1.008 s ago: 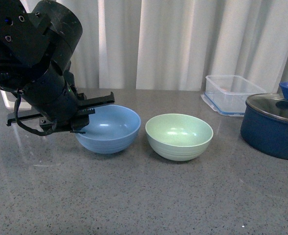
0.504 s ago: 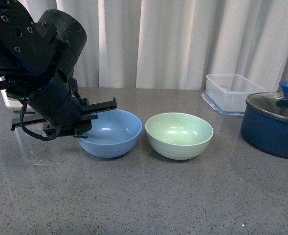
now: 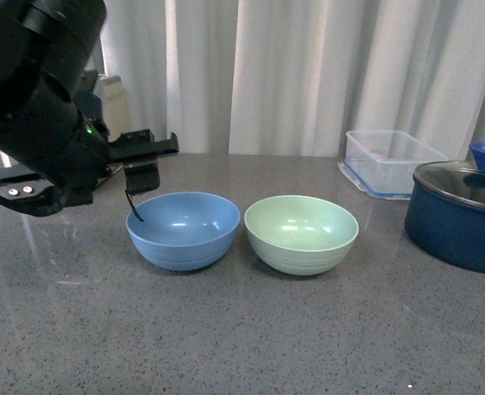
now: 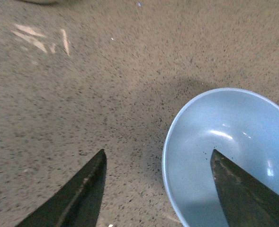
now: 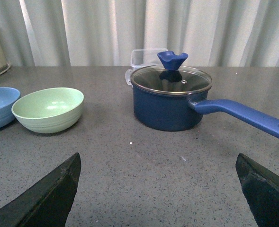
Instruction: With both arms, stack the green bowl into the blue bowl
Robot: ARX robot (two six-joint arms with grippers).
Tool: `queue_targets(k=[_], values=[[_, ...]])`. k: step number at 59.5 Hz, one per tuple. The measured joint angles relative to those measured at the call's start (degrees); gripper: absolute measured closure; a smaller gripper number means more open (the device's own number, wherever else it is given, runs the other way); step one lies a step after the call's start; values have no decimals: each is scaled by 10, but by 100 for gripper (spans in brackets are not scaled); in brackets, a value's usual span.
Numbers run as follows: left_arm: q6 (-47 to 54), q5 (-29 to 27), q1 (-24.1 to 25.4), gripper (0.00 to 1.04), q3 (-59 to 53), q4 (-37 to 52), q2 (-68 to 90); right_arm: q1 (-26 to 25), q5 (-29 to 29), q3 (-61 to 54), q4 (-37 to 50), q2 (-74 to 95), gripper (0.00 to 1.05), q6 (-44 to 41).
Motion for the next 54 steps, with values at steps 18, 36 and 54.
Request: queue_targets(k=[18,36,54], values=[[71,-36,-7,7,-250,41,-264,0,0,0,0,0,10,0],[98,-66,-36,7,-402,-15,-447,0,0,0,0,0,10,0],[179,28,5,43,-575,407,-497,0,0,0,0,0,10,0]])
